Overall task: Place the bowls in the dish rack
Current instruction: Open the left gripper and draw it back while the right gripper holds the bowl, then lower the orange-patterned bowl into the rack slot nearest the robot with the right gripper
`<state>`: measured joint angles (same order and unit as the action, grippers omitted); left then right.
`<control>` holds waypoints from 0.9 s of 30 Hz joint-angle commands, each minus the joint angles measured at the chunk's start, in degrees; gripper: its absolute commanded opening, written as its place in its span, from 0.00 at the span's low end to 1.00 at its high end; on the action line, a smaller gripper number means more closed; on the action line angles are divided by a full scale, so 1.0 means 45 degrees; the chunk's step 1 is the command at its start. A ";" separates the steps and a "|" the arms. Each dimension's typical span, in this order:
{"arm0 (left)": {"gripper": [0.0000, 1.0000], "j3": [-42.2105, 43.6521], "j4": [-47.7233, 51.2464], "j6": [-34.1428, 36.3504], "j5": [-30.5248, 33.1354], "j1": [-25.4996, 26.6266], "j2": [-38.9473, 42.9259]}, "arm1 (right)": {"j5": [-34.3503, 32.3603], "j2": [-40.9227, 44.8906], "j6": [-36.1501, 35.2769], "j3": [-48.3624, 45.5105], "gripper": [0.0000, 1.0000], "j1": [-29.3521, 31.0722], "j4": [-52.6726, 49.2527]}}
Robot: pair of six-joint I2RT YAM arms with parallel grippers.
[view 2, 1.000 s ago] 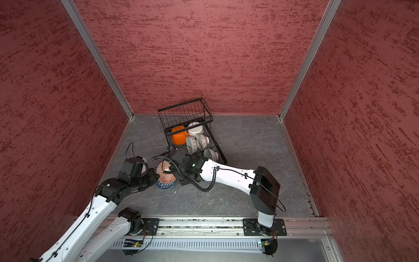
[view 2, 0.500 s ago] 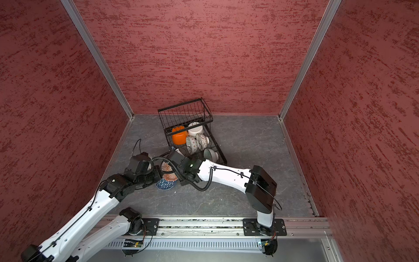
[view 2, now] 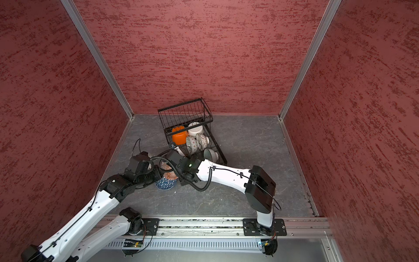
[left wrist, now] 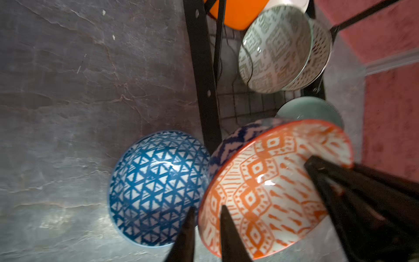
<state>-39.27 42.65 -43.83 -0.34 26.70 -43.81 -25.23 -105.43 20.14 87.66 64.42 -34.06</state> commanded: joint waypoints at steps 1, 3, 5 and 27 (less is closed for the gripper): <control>0.43 0.0108 -0.0804 0.0050 -0.0077 0.0033 0.0499 | -0.1600 0.0258 0.0343 -0.0084 0.00 0.0039 0.0147; 0.64 0.0098 -0.0788 0.0113 -0.0014 0.0024 0.0737 | -0.2229 0.0442 0.0352 -0.0261 0.00 0.0044 0.0177; 0.83 0.0100 -0.0731 0.0179 0.0090 0.0004 0.0939 | -0.3141 0.0645 0.0314 -0.0463 0.00 0.0039 0.0182; 0.99 0.0860 -0.0621 0.0594 -0.0555 -0.1616 0.1875 | -0.9778 -0.0175 -0.2834 -0.2234 0.00 -0.0315 0.1208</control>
<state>-36.18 40.62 -42.65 -1.30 20.84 -36.03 -64.10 -105.54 11.92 78.74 63.59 -33.67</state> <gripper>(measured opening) 0.994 0.085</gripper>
